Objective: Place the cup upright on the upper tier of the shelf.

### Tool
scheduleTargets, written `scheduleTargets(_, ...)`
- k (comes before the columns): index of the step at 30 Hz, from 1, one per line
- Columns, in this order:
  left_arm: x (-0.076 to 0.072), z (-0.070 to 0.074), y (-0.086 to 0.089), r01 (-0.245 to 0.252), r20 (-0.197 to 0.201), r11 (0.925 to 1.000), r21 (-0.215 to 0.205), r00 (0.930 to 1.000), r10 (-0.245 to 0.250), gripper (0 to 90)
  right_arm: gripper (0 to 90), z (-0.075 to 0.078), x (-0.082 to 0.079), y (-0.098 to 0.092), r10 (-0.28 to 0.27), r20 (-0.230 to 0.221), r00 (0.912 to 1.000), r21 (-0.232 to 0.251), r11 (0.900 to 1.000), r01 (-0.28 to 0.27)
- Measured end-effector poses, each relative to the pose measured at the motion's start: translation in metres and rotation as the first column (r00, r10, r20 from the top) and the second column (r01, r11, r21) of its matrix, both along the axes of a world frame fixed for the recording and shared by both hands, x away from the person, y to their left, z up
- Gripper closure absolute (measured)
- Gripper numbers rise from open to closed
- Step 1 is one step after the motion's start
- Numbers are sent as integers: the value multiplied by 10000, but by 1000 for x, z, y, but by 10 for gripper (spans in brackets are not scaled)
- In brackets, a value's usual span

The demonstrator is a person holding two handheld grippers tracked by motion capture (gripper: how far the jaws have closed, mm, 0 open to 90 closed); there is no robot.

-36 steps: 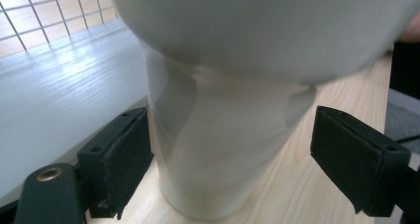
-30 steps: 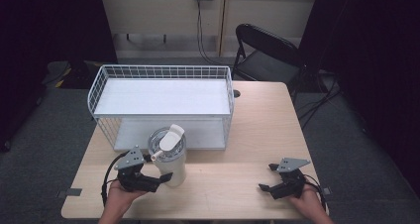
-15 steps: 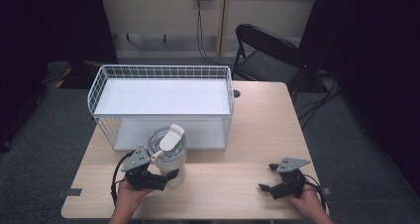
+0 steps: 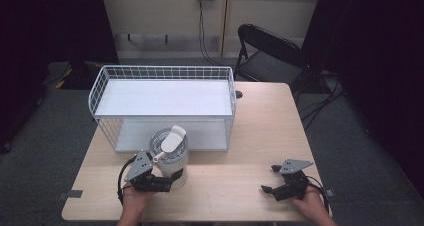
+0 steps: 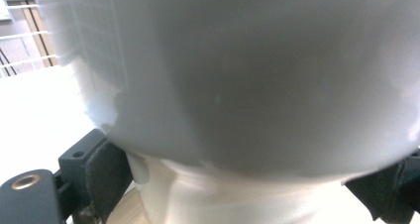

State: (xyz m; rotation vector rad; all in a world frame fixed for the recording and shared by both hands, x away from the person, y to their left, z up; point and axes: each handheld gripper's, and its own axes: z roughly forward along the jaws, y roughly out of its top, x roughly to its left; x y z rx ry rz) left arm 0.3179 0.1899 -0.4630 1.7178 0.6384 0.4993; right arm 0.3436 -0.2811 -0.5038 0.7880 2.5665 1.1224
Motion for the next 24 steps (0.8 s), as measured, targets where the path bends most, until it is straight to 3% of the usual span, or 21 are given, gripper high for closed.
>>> scheduleTargets(7,-4,-1,-3,68,377,10000,35,9993,-70,92,126,0,0,0,-1,-5,10000,1,10000,1)
scheduleTargets(10,-3,-3,-2,201,153,9993,-301,9997,-196,93,126,0,0,0,0,-1,10000,0,10000,0)
scheduleTargets(12,-3,-3,-3,173,188,9996,-239,9997,-169,94,126,0,0,0,4,-2,10000,6,10000,-4)
scheduleTargets(19,-5,5,-4,174,153,9978,-645,9997,-164,94,126,0,0,0,16,-3,10000,3,10000,-16)
scheduleTargets(24,-4,15,-2,153,128,9987,-490,9998,-146,94,126,0,0,0,17,-3,10000,1,10000,-17)
